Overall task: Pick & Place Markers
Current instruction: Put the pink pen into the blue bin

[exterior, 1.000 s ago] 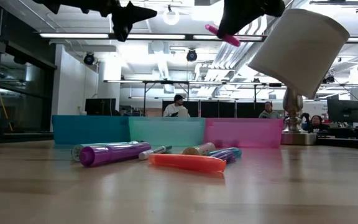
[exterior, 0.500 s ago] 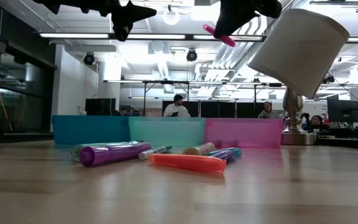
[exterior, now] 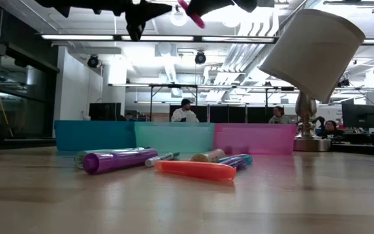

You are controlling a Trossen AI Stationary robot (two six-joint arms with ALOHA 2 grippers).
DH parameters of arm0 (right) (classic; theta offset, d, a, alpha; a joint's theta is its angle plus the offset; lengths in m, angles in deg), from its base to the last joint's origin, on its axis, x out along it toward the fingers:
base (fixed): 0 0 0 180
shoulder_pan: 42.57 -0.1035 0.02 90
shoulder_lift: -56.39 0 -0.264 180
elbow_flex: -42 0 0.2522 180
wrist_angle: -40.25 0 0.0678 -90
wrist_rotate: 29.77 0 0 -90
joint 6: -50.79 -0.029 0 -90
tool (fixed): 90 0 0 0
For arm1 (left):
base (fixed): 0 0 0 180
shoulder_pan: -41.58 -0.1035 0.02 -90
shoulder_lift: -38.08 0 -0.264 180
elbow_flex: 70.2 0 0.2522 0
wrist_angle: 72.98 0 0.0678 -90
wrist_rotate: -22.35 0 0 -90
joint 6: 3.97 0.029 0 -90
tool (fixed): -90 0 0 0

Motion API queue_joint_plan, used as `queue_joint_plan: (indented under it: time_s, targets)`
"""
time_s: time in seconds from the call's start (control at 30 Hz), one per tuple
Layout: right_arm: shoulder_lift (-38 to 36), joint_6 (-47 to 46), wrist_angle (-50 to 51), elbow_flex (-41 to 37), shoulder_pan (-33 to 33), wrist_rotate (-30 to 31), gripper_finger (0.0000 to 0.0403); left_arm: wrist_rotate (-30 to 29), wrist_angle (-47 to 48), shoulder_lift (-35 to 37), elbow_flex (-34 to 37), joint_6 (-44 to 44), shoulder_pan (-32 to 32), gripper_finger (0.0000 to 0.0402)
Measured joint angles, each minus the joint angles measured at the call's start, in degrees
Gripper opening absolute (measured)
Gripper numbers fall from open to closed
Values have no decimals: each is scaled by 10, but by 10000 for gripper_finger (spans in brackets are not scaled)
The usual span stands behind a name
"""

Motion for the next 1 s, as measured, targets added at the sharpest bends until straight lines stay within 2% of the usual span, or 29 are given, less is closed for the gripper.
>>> queue_joint_plan:
  time_s: [0.43, 0.63, 0.73, 1.0]
  targets:
    - [0, 66, -85, 0, 30, -92, 31, -22, -59, -12, 0, -1, 0, 175]
    - [0, 79, -87, 0, 33, -97, 31, -29, -57, -12, 0, 1, 0, 170]
    - [0, 80, -86, 0, 32, -104, 31, -30, -57, -12, 0, 1, 0, 147]
    - [0, 93, -101, 0, 38, -125, 31, -33, -58, -12, 1, 10, 0, 46]
